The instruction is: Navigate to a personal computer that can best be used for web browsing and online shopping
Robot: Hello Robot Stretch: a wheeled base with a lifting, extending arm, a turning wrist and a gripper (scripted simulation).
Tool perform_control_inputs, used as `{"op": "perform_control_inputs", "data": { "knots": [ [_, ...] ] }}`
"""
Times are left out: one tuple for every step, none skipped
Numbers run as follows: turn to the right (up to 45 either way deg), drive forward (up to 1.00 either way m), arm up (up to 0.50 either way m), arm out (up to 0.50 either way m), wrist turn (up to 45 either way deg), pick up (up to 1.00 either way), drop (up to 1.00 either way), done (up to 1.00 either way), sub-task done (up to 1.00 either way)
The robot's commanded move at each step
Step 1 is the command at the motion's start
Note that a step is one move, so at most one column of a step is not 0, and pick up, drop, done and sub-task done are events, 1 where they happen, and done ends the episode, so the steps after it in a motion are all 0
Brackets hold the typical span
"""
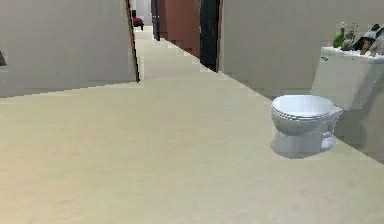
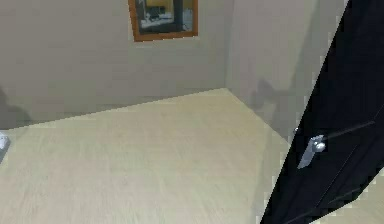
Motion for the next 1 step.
{"op": "perform_control_inputs", "data": {
  "knots": [
    [-3.0,0.00,0.00,0.00,0.0,0.00,0.00,0.00,0.00]
  ]
}}
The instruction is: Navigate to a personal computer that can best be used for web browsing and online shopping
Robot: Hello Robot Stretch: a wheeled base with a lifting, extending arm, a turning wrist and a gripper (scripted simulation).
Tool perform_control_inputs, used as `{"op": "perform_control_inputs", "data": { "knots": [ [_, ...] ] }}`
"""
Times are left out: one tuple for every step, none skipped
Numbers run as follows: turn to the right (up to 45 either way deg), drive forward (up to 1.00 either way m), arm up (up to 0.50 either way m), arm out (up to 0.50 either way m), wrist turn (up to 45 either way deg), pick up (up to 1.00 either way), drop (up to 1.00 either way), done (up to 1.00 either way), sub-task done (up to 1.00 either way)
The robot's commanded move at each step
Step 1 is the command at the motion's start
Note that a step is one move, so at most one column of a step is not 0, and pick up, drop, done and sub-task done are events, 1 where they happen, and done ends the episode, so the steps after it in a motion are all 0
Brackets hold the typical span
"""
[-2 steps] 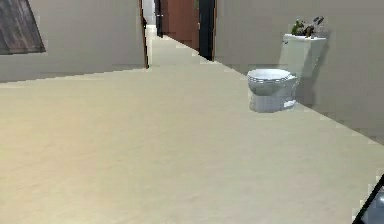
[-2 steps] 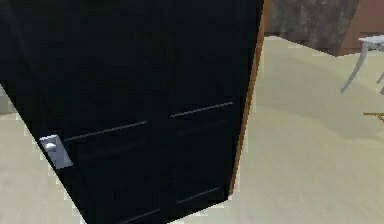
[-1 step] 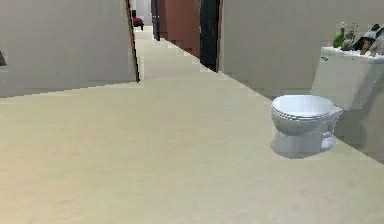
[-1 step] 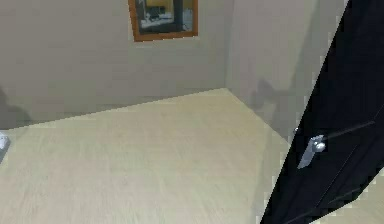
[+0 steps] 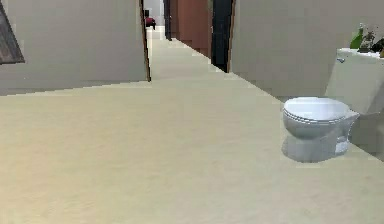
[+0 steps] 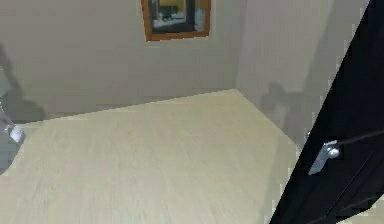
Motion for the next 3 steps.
{"op": "perform_control_inputs", "data": {
  "knots": [
    [0.0,1.00,0.00,0.00,0.0,0.00,0.00,0.00,0.00],
    [0.0,1.00,0.00,0.00,0.0,0.00,0.00,0.00,0.00],
    [0.0,1.00,0.00,0.00,0.0,0.00,0.00,0.00,0.00]
  ]
}}
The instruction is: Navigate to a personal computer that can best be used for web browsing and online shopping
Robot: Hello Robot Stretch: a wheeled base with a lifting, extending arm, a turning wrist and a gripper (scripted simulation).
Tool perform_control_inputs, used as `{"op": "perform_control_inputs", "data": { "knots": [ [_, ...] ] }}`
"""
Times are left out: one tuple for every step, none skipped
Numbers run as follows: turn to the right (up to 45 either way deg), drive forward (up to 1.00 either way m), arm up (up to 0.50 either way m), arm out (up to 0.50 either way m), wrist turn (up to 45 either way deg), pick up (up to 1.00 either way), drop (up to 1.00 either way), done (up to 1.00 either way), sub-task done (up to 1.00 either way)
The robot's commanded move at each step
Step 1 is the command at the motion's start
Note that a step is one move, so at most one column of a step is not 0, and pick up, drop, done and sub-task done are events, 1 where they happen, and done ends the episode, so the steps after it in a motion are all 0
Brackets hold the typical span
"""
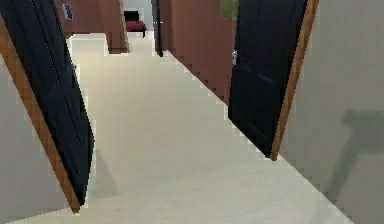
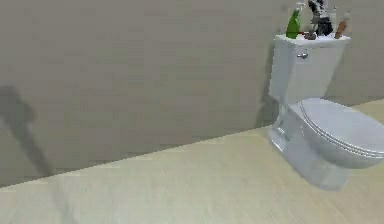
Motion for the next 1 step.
{"op": "perform_control_inputs", "data": {
  "knots": [
    [0.0,1.00,0.00,0.00,0.0,0.00,0.00,0.00,0.00]
  ]
}}
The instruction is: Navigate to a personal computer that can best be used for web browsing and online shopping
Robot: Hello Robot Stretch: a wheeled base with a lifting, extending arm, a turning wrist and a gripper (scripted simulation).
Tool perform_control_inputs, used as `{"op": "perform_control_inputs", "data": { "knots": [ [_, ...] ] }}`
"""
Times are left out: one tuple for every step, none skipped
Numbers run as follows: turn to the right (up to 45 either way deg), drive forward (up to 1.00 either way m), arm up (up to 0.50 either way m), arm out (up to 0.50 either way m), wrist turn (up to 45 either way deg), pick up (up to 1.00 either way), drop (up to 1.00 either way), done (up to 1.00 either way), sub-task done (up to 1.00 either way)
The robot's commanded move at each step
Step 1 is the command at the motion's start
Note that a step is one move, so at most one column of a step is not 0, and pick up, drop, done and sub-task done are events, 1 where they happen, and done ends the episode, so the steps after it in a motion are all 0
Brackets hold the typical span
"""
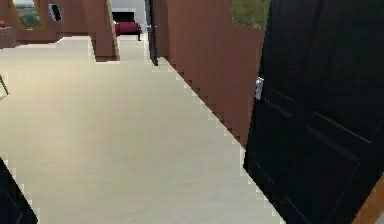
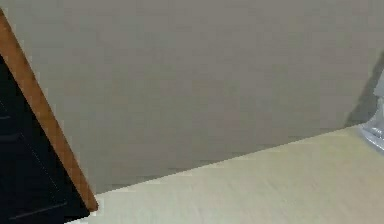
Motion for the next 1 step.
{"op": "perform_control_inputs", "data": {
  "knots": [
    [-15.0,0.00,0.00,0.00,0.0,0.00,0.00,0.00,0.00]
  ]
}}
